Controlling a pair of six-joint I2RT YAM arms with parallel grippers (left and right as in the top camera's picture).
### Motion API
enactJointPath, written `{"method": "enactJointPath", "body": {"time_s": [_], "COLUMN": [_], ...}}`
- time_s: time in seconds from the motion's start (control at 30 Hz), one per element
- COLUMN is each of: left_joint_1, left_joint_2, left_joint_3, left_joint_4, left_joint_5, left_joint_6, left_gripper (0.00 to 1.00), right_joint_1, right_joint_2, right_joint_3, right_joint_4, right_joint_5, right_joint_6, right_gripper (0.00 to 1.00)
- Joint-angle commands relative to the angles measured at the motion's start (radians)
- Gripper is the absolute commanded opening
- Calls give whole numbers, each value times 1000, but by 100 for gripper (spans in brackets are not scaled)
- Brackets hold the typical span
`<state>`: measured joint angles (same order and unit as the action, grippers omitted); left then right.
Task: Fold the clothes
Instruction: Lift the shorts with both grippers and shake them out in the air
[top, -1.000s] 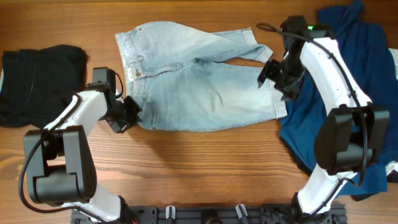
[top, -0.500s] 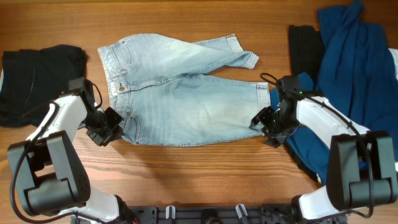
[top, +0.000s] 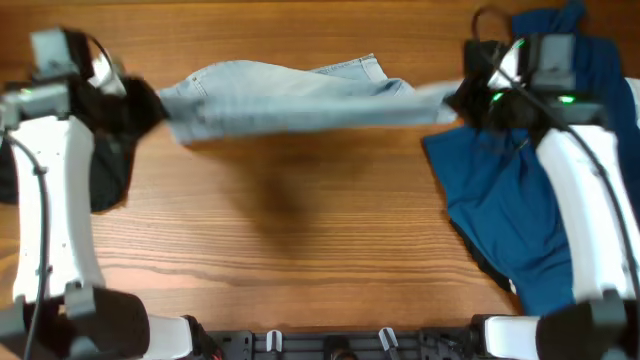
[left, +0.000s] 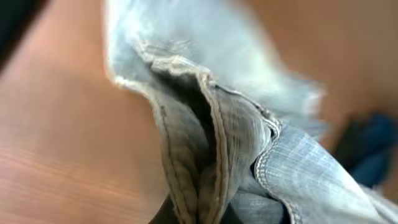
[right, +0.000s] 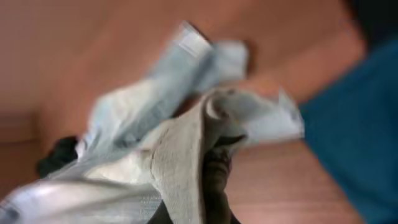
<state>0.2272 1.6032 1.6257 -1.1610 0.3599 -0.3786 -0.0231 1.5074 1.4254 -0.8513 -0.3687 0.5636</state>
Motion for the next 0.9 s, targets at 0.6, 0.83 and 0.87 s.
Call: {"method": "enactJointPath", "body": {"time_s": [0.6,0.83,0.87], "left_joint_1": [-77,-175,-172], "left_joint_2": [7,267,271], "left_joint_3": [402,402,402], "left_joint_4": [330,1001,1096], "left_joint_5": [11,-54,-63], "left_joint_6": [8,-188,-228], "left_gripper": [4,4,4], "right_joint_1": [-40,-85,-106], "right_joint_2": [-43,119,119], "right_joint_3": [390,407,432], "right_joint_4": [117,641,659], "right_joint_5": [217,512,511], "right_joint_6": [-224,-142,-140], "right_gripper": [4,4,4]}}
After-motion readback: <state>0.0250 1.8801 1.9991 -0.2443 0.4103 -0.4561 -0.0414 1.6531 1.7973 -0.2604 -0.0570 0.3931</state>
